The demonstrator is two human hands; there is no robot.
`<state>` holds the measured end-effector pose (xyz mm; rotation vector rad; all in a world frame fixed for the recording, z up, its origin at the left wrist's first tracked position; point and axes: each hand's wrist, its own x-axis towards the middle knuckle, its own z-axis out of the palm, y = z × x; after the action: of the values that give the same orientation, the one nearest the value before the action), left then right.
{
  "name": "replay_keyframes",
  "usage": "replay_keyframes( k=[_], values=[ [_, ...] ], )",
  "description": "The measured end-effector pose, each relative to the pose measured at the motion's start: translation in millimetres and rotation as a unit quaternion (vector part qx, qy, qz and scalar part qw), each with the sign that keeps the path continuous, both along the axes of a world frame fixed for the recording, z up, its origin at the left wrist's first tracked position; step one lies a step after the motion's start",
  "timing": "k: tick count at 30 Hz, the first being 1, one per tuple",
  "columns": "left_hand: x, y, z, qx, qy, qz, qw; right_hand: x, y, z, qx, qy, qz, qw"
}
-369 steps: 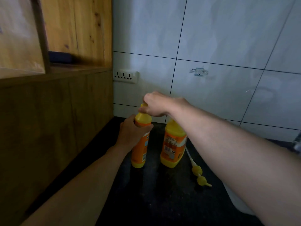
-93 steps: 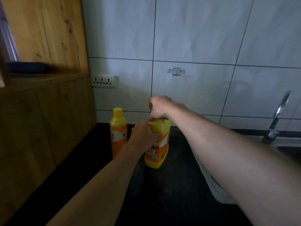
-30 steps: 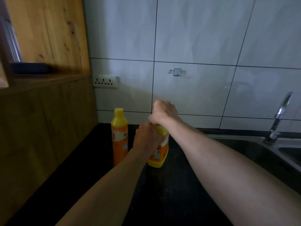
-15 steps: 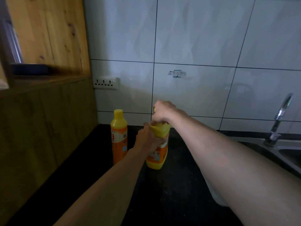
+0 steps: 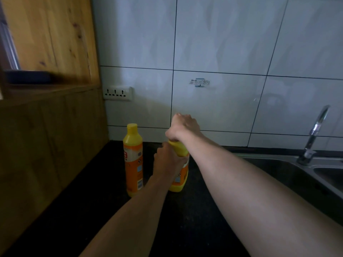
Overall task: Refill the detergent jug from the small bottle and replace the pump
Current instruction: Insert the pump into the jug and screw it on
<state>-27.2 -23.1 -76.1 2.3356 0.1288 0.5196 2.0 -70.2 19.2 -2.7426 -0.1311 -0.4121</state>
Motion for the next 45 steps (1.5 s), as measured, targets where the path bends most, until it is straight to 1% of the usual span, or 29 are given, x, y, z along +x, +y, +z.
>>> replay_keyframes(
  k=[3, 6, 8, 10, 14, 18, 22, 27, 32, 36, 39, 42, 45],
  values=[
    [-1.7, -0.8, 2.3, -0.016, 0.005, 0.006, 1.0, 1.9, 1.0, 5.2, -0.023, 0.023, -0.004, 0.999],
    [-2.3, -1.3, 4.2, -0.048, 0.015, -0.013, 0.999, 2.8, -1.1, 20.7, -0.08, 0.117, 0.002, 0.99],
    [-3.4, -0.8, 5.4, -0.05, 0.018, -0.015, 0.998, 6.5, -0.3, 27.4, -0.106, 0.178, 0.01, 0.978],
    [-3.7, -0.8, 5.5, -0.052, 0.018, -0.013, 0.998, 11.9, 0.0, 27.7, -0.094, 0.21, 0.016, 0.973],
    [-3.8, -0.8, 3.8, -0.047, 0.009, -0.007, 0.999, 19.8, 1.1, 23.7, -0.013, 0.224, 0.01, 0.974],
    [-4.0, -2.1, 2.9, -0.047, -0.002, -0.002, 0.999, 25.7, 5.3, 16.8, 0.036, 0.214, -0.006, 0.976],
    [-4.8, -4.4, 3.5, -0.045, -0.001, 0.023, 0.999, 21.5, 9.0, 14.5, 0.02, 0.138, -0.041, 0.989],
    [-5.2, -5.8, 4.3, -0.028, 0.005, 0.034, 0.999, 16.9, 10.1, 11.3, 0.047, 0.106, -0.076, 0.99],
    [-1.7, -6.0, 0.6, 0.022, 0.005, 0.033, 0.999, 17.3, 10.9, 10.7, 0.08, 0.096, -0.079, 0.989],
    [1.3, -5.7, 0.4, 0.029, 0.018, 0.04, 0.999, 19.6, 11.4, 10.6, 0.083, 0.098, -0.078, 0.989],
    [2.0, -4.9, 1.9, 0.015, 0.033, 0.039, 0.999, 21.3, 8.1, 12.7, 0.076, 0.123, -0.072, 0.987],
    [3.4, -5.5, 6.1, -0.022, 0.059, 0.041, 0.997, 15.3, 4.1, 15.3, 0.072, 0.15, -0.058, 0.984],
    [4.4, -4.5, 8.5, -0.047, 0.065, 0.026, 0.996, 10.1, -2.8, 20.5, 0.066, 0.139, -0.037, 0.987]
  ],
)
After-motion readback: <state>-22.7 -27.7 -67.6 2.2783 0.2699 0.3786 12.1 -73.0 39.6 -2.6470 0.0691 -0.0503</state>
